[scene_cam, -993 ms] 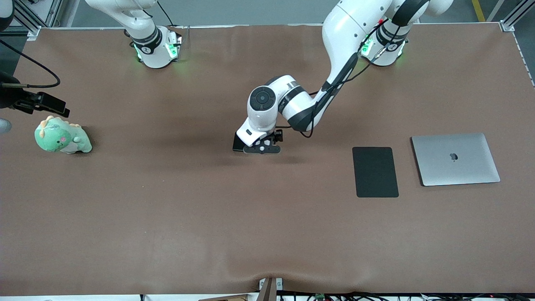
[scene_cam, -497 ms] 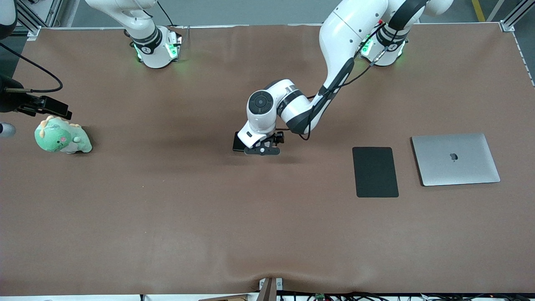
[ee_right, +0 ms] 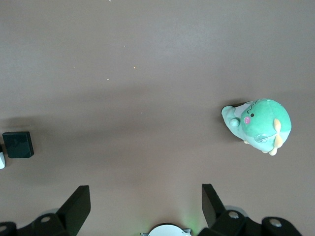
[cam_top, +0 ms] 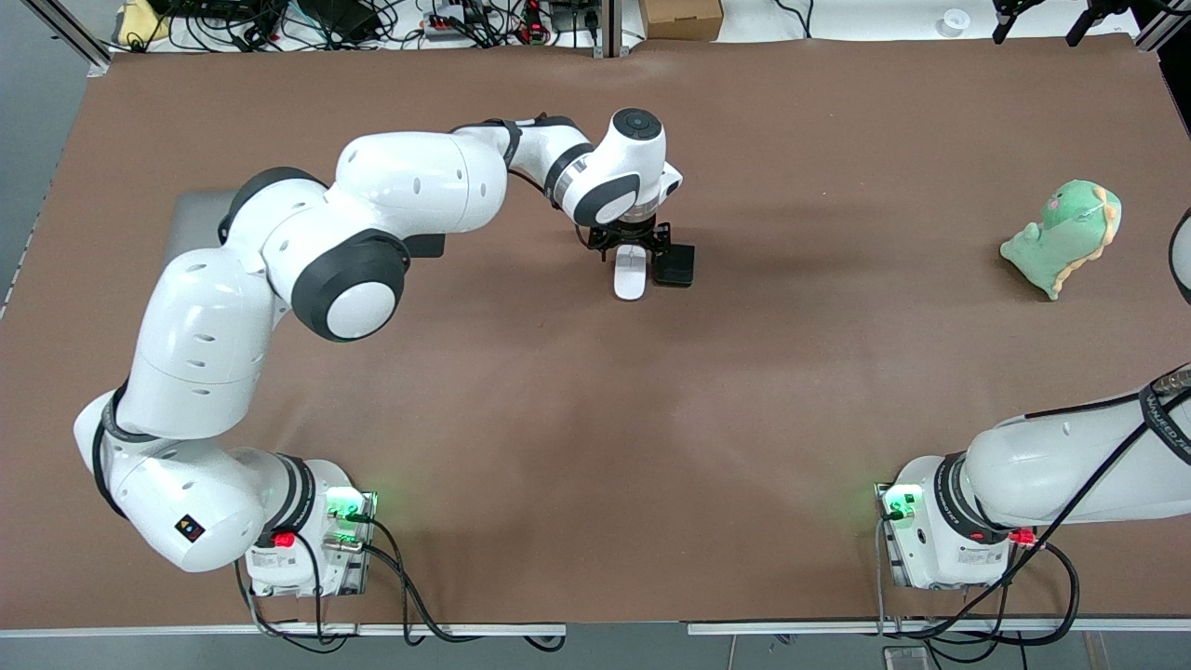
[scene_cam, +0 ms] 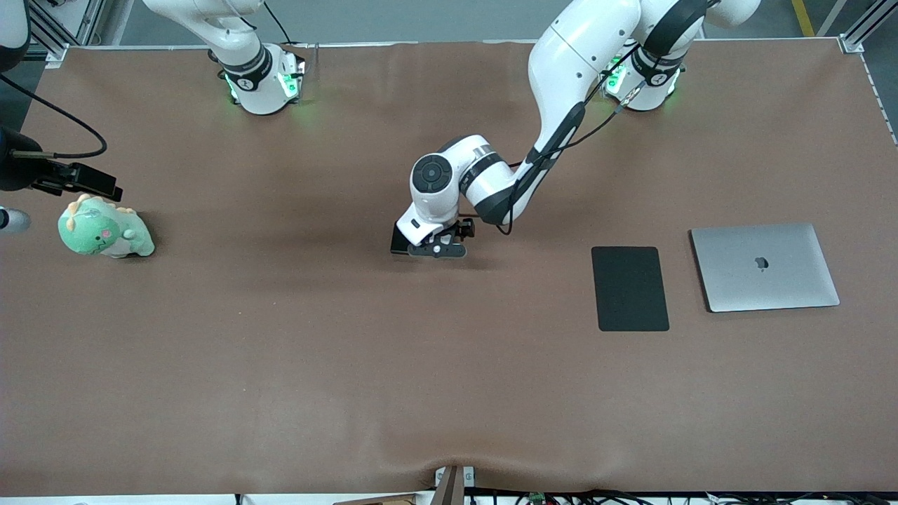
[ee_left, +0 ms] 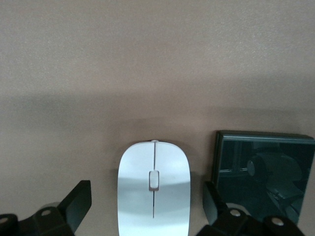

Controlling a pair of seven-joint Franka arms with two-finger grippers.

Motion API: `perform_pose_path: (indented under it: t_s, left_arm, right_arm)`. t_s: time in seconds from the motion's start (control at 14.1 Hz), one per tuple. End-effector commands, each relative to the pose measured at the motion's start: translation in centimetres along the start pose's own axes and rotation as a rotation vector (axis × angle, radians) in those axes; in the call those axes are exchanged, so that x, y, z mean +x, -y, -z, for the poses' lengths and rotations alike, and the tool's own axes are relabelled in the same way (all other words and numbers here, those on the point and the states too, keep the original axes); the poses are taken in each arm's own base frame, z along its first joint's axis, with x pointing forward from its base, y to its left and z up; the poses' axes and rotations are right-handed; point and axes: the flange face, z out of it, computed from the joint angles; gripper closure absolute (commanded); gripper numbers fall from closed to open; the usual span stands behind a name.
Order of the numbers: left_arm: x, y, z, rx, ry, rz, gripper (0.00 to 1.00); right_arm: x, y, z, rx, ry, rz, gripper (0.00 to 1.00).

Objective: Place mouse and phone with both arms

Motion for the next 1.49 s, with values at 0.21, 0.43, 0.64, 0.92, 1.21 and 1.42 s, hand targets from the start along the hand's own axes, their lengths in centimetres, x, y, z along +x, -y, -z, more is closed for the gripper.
perform_pose_path:
  t_s: [0.21, 0.43, 0.64, 0.92, 1.21, 1.42]
  left_arm:
    - [0.1, -0.6, -0.5, 0.004, -0.023, -0.001, 0.0]
    - [0.1, -0.6, -0.6, 0.006, -0.022, 0.0, 0.0]
    - [0.0, -0.5, -0.9, 0.01, -0.018, -0.004, 0.0]
    - [-0.1, -0.4, -1.4, 0.015, -0.013, -0.001, 0.0]
    - [-0.1, -0.5, -1.2, 0.013, -0.015, -0.001, 0.0]
    - [-0.1, -0.6, -1.1, 0.007, -0.012, 0.028, 0.73]
  right_arm:
    - [1.6, -0.7, -2.0, 0.012, 0.049, 0.051, 0.0]
    - [1.7, -0.8, -2.8, 0.012, 0.08, 0.054, 0.0]
    - [2.1, -0.6, -3.5, 0.01, 0.095, 0.055, 0.0]
    - [1.9, -0.8, -3.5, 0.011, 0.103, 0.054, 0.0]
    - [2.0, -1.3, -3.4, 0.015, 0.099, 0.059, 0.0]
    - [2.1, -1.7, -3.5, 0.016, 0.102, 0.056, 0.0]
